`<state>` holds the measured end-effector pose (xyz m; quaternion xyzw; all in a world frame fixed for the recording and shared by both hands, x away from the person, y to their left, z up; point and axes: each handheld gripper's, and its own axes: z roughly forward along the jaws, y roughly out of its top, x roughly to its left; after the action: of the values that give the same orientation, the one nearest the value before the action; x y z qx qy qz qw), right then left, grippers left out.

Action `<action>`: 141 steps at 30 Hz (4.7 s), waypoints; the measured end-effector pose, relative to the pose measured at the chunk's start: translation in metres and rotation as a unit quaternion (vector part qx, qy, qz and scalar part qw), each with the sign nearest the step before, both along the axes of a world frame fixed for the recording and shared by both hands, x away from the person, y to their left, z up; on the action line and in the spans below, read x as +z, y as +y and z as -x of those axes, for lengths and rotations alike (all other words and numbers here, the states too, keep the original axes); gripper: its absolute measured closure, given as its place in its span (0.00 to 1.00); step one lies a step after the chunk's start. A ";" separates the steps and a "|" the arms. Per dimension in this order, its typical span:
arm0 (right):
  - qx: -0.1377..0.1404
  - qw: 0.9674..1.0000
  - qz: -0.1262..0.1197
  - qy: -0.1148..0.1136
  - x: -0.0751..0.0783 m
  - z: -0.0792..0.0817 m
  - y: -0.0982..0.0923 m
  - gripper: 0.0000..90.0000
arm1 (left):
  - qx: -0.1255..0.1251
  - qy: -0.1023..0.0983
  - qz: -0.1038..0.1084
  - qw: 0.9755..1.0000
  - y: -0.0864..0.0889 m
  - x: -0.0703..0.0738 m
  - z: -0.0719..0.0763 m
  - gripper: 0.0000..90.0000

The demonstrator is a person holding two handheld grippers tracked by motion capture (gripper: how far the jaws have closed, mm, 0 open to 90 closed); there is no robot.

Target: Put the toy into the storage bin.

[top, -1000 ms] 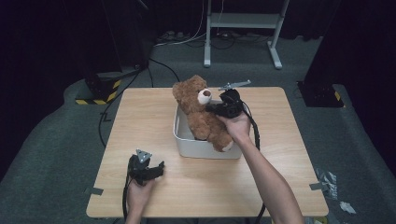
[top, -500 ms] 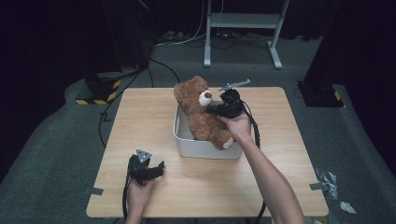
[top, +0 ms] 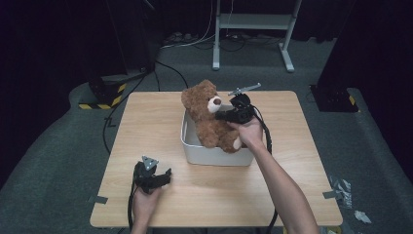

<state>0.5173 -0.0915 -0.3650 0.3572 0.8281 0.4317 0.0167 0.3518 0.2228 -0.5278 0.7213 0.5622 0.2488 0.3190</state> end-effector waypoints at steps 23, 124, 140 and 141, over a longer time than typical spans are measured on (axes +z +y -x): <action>-0.010 1.000 0.003 0.006 -0.005 0.006 -0.015 0.81 | 0.000 0.000 0.000 1.000 0.000 0.000 0.000 0.24; -0.138 0.980 -0.093 -0.108 0.002 0.095 -0.126 0.39 | 0.001 -0.001 0.003 1.000 0.000 0.000 0.000 0.24; -0.145 0.976 -0.097 -0.127 -0.002 0.111 -0.142 0.40 | 0.000 -0.001 0.002 1.000 0.000 0.000 0.000 0.24; -0.141 0.976 -0.102 -0.129 -0.003 0.112 -0.143 0.40 | 0.000 -0.001 0.002 1.000 0.000 0.000 0.000 0.24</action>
<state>0.4050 -0.2346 -0.3679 0.4115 0.7120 0.5495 0.1478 0.3518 0.2227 -0.5280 0.7200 0.5626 0.2485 0.3214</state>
